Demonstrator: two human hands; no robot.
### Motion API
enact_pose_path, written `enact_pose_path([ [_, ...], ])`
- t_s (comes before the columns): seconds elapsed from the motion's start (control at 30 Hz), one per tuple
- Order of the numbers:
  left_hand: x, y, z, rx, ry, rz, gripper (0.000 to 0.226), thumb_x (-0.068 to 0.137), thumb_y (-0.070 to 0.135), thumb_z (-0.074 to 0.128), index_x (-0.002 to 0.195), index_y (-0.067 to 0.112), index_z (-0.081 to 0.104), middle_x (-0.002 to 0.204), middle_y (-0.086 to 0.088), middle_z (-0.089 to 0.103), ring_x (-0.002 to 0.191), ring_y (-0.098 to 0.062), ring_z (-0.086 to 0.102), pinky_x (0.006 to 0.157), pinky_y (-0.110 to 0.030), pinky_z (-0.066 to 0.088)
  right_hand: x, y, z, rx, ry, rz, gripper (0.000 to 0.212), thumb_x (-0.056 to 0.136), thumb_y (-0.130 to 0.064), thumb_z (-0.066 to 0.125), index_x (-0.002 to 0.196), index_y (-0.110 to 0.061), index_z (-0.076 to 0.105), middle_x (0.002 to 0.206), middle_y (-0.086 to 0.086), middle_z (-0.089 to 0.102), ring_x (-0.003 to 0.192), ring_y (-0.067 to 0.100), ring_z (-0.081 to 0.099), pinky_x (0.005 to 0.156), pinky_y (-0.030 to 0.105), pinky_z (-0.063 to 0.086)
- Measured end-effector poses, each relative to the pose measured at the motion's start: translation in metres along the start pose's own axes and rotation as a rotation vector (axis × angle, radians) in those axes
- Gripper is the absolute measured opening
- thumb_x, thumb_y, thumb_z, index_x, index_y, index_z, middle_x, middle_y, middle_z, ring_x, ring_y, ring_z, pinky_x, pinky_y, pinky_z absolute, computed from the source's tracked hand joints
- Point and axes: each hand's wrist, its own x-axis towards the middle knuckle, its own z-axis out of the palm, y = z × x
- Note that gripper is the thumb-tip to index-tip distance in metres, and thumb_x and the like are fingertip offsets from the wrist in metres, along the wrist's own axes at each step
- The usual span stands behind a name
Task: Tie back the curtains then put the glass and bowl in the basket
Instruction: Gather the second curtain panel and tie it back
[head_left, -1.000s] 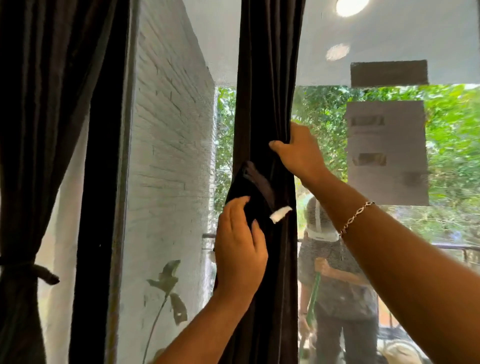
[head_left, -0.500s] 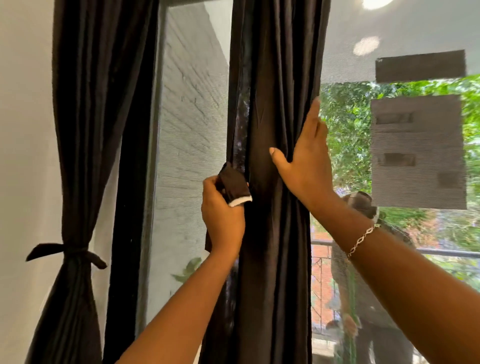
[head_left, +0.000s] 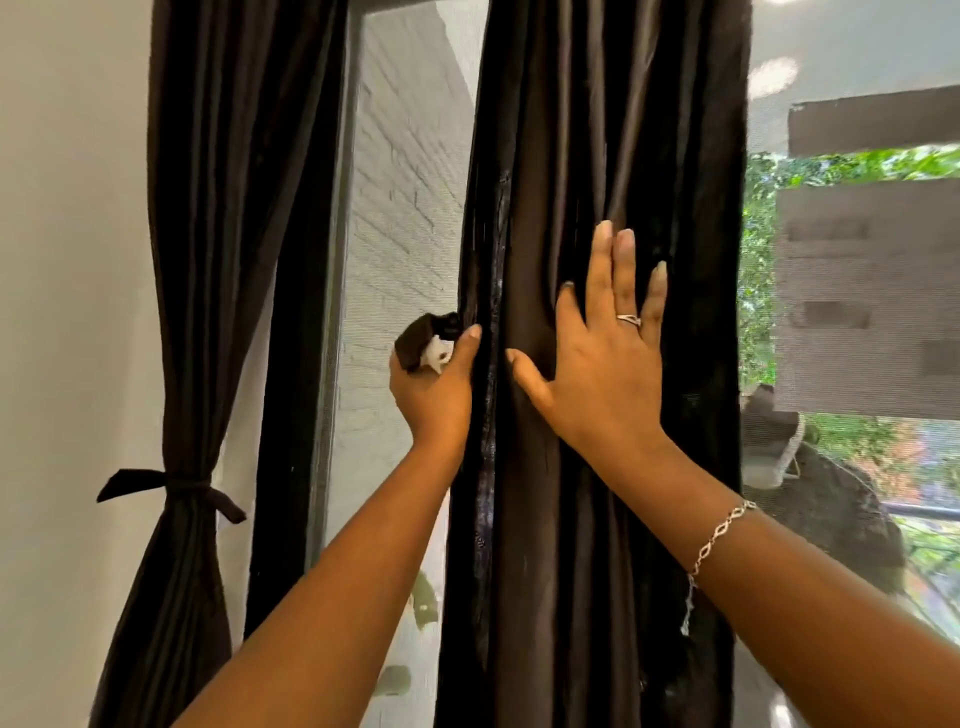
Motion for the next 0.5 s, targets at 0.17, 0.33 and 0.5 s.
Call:
enact_pose_path([
  [0.17,0.004,0.005,-0.001,0.056,-0.121,0.034,0.024,0.072,0.005,0.073,0.094,0.002,0.064,0.092,-0.015,0.068,0.087,-0.028,0.066,0.086,-0.038,0.054,-0.010,-0.014,0.007,0.139,0.000,-0.124,0.036,0.077,-0.024,0.062,0.103,0.001,0.062,0.139,0.025,0.044,0.137,0.036,0.032,0.115,0.047,0.003],
  [0.33,0.002,0.007,-0.007,0.057,-0.236,0.153,0.010,0.070,0.003,0.063,0.080,0.007,0.063,0.083,-0.016,0.064,0.084,-0.035,0.063,0.084,-0.047,0.051,-0.019,-0.023,0.004,0.603,-0.355,0.009,0.078,0.080,0.007,0.047,0.147,-0.004,0.010,0.157,0.013,0.009,0.145,0.023,0.011,0.118,0.032,0.019],
  [0.5,0.000,0.005,-0.014,0.070,-0.314,0.220,0.016,0.066,0.021,0.066,0.079,0.013,0.065,0.083,-0.017,0.063,0.083,-0.035,0.062,0.081,-0.048,0.052,-0.027,-0.026,0.010,0.734,-0.498,0.145,0.093,0.081,0.013,0.048,0.147,-0.015,-0.011,0.158,0.003,-0.007,0.145,0.020,0.014,0.105,0.023,0.031],
])
